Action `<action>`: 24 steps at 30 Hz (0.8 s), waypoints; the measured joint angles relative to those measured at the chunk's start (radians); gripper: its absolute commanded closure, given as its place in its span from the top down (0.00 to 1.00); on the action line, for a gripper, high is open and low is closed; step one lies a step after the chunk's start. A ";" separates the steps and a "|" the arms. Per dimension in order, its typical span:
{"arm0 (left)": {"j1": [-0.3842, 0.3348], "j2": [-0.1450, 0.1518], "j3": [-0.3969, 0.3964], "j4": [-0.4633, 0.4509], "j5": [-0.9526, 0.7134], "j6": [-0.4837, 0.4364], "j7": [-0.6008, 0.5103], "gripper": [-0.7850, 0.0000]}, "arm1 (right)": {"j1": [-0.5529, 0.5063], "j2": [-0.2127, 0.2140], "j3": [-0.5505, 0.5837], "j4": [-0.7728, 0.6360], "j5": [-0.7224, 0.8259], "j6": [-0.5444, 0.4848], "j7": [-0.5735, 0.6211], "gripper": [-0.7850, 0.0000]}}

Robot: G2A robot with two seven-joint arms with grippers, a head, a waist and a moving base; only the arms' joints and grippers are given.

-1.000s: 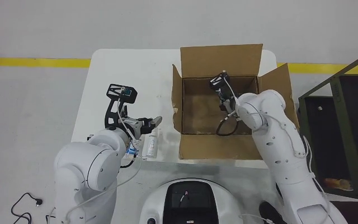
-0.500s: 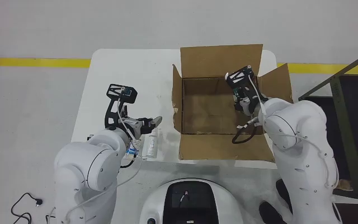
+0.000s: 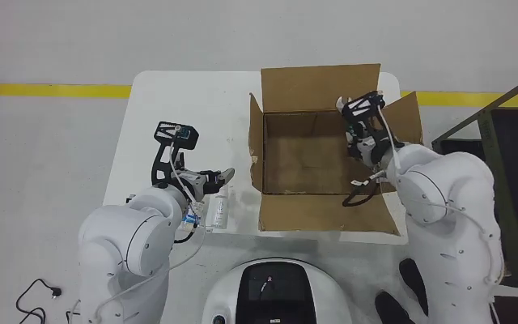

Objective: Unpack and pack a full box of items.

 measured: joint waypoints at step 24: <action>0.000 0.000 0.000 0.000 0.000 0.000 0.000 1.00 | -0.276 0.060 0.573 -0.314 0.247 0.026 0.203 0.00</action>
